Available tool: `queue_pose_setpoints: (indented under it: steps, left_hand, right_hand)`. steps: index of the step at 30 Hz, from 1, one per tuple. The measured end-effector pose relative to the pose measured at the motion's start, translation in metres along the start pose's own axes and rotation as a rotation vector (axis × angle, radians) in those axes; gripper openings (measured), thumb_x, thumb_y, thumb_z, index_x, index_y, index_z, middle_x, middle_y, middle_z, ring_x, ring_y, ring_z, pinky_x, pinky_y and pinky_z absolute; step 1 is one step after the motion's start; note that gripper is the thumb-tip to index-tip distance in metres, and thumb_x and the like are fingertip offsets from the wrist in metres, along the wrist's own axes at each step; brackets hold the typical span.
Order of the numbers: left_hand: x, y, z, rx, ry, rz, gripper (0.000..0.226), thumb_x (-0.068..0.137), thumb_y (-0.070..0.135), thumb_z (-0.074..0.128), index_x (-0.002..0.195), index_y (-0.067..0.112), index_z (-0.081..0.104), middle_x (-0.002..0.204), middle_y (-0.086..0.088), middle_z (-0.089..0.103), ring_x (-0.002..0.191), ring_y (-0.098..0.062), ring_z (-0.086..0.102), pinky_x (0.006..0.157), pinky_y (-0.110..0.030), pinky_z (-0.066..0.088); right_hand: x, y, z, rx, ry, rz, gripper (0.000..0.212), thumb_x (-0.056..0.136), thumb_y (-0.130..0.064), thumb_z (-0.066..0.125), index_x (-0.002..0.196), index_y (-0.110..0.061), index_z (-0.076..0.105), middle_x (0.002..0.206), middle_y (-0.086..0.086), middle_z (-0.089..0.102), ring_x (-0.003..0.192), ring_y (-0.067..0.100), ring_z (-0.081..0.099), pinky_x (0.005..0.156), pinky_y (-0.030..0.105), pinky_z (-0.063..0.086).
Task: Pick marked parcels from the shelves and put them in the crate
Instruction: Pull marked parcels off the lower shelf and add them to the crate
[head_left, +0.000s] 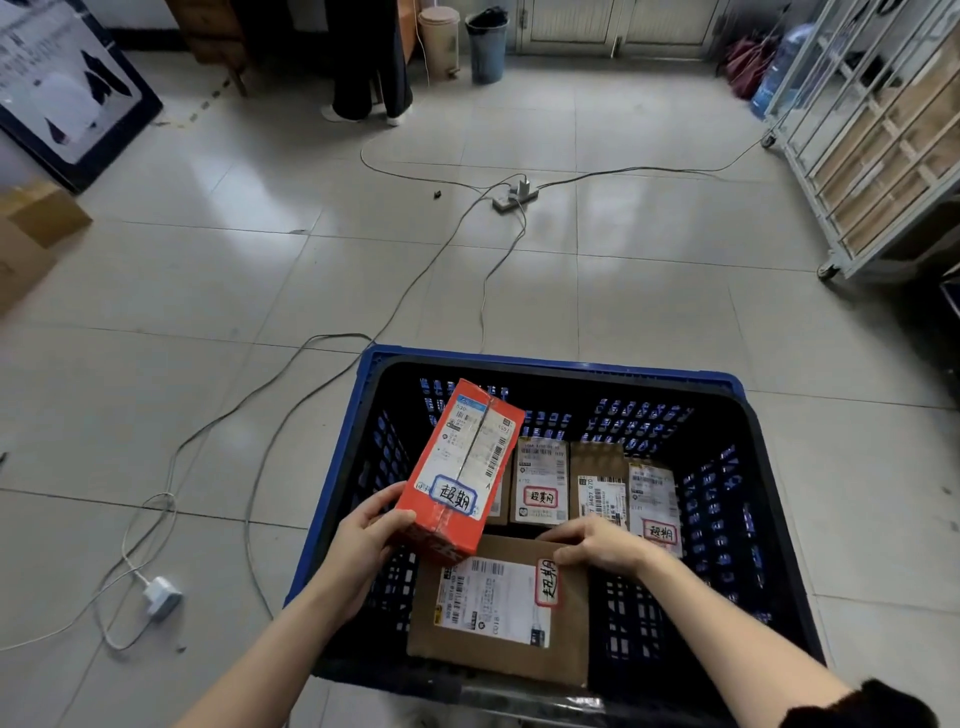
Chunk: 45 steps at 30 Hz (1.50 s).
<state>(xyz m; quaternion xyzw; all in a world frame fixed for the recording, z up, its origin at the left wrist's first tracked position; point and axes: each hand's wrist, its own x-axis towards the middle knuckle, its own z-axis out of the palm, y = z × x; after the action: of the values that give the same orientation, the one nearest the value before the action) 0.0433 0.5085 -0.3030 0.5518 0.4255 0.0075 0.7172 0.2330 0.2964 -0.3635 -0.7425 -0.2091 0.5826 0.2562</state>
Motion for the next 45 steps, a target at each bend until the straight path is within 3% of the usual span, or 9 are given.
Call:
queue_pose_setpoints:
  steps: [6,14,21,24,28,35,39,41,45]
  left_hand:
    - [0.002,0.0,-0.006,0.013,-0.005,-0.004,0.036,0.089,0.009,0.056,0.121,0.023,0.05,0.112,-0.007,0.064,0.1,-0.014,0.061,0.068,-0.018,0.047]
    - [0.01,-0.017,-0.011,0.007,0.012,-0.048,0.036,0.088,0.01,0.059,0.122,0.022,0.053,0.112,-0.009,0.065,0.109,-0.024,0.06,0.094,-0.037,0.048]
    - [0.016,-0.004,-0.01,0.069,-0.087,-0.09,0.051,0.063,0.023,0.064,0.113,0.02,0.063,0.108,-0.009,0.07,0.1,-0.022,0.063,0.079,-0.028,0.049]
    - [0.018,0.005,-0.006,0.123,-0.194,-0.126,0.046,0.059,0.023,0.063,0.105,0.022,0.067,0.101,-0.006,0.072,0.095,-0.019,0.062,0.081,-0.028,0.048]
    - [0.031,0.005,0.003,0.065,-0.127,-0.128,0.042,0.078,0.014,0.065,0.119,0.014,0.056,0.105,-0.008,0.067,0.096,-0.019,0.061,0.081,-0.028,0.048]
    - [0.046,-0.012,0.018,0.115,0.209,-0.116,0.039,0.091,0.024,0.059,0.122,0.004,0.048,0.111,-0.016,0.062,0.09,-0.028,0.066,0.078,-0.044,0.057]
    - [0.042,-0.022,0.02,0.259,0.17,-0.132,0.034,0.094,0.018,0.055,0.123,0.0,0.054,0.1,-0.011,0.064,0.083,-0.023,0.065,0.077,-0.039,0.057]
    - [0.04,-0.025,0.02,0.347,0.114,-0.157,0.038,0.094,0.01,0.052,0.131,0.001,0.05,0.11,-0.012,0.061,0.09,-0.024,0.064,0.08,-0.038,0.056]
    - [0.034,-0.03,0.016,0.458,0.062,-0.175,0.05,0.092,0.001,0.049,0.141,0.01,0.04,0.125,-0.014,0.058,0.098,-0.026,0.064,0.083,-0.038,0.056]
  right_hand:
    - [0.022,-0.008,0.026,0.044,0.067,-0.051,0.033,0.09,-0.012,0.056,0.122,-0.015,0.06,0.118,0.003,0.063,0.094,0.007,0.061,0.074,0.012,0.048]
    - [0.032,0.004,0.046,-0.198,0.305,-0.006,0.04,0.093,-0.015,0.051,0.132,-0.013,0.051,0.138,0.004,0.051,0.131,0.018,0.043,0.105,0.024,0.032]
    - [0.005,-0.031,0.009,0.208,0.559,-0.141,0.052,0.095,-0.023,0.049,0.142,-0.007,0.033,0.143,0.009,0.042,0.13,0.021,0.041,0.102,0.03,0.035]
    - [0.0,-0.042,0.001,0.427,0.535,-0.109,0.053,0.096,-0.025,0.048,0.142,-0.007,0.031,0.138,0.01,0.046,0.12,0.023,0.049,0.096,0.033,0.043]
    - [-0.006,-0.04,0.007,0.494,0.481,-0.079,0.031,0.095,-0.016,0.049,0.123,-0.004,0.052,0.098,0.004,0.067,0.086,0.017,0.066,0.067,0.024,0.053]
    - [-0.019,-0.017,0.044,0.497,0.584,0.031,0.033,0.09,-0.019,0.057,0.121,-0.007,0.049,0.103,0.001,0.063,0.088,0.015,0.066,0.071,0.027,0.056]
    - [-0.029,0.0,0.065,0.454,0.55,0.125,0.043,0.086,-0.017,0.064,0.124,-0.011,0.044,0.108,0.001,0.06,0.091,0.016,0.064,0.074,0.032,0.056]
    - [-0.03,0.004,0.073,0.443,0.52,0.162,0.05,0.085,-0.017,0.065,0.128,-0.012,0.041,0.114,0.004,0.06,0.096,0.019,0.063,0.082,0.041,0.056]
    - [-0.031,-0.002,0.077,0.322,0.537,0.149,0.053,0.086,-0.016,0.064,0.133,-0.012,0.039,0.12,0.006,0.059,0.098,0.016,0.059,0.087,0.034,0.052]
